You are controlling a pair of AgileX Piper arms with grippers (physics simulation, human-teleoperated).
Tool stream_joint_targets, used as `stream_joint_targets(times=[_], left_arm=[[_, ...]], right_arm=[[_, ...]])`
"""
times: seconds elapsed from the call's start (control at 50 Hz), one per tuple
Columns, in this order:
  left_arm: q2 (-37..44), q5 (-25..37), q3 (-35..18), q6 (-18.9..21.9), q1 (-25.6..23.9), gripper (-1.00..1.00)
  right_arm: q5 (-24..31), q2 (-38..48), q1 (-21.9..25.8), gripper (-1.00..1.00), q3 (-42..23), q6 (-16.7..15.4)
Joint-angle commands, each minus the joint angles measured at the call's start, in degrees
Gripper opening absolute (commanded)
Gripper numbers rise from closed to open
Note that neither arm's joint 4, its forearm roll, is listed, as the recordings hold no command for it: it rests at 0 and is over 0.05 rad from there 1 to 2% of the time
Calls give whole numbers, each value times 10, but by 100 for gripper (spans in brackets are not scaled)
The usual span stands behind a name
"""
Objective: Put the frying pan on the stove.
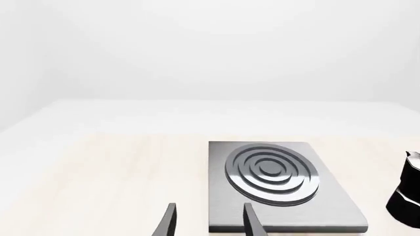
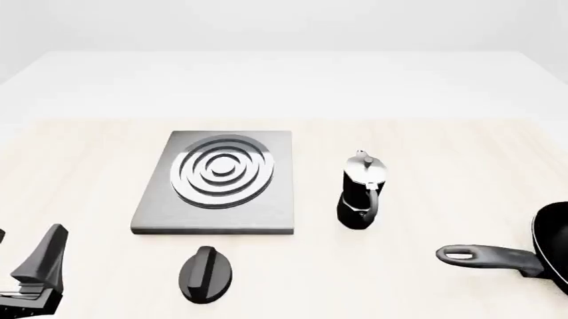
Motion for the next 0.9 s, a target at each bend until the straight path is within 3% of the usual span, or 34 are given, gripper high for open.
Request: stream_joint_targets(times=[0.02, 0.42, 0.66, 0.9], left_arm=[[-1, 1, 0, 2, 0, 100], [0, 0, 1, 10, 4, 100], [4, -3, 2, 14, 6, 100], [-1, 1, 0, 19, 5, 100]], right_arm=[[76, 0, -10, 100, -81, 4], [195, 0, -28, 100, -193, -2], [343, 0, -20, 100, -340, 5], [446, 0, -12, 100, -440, 22]])
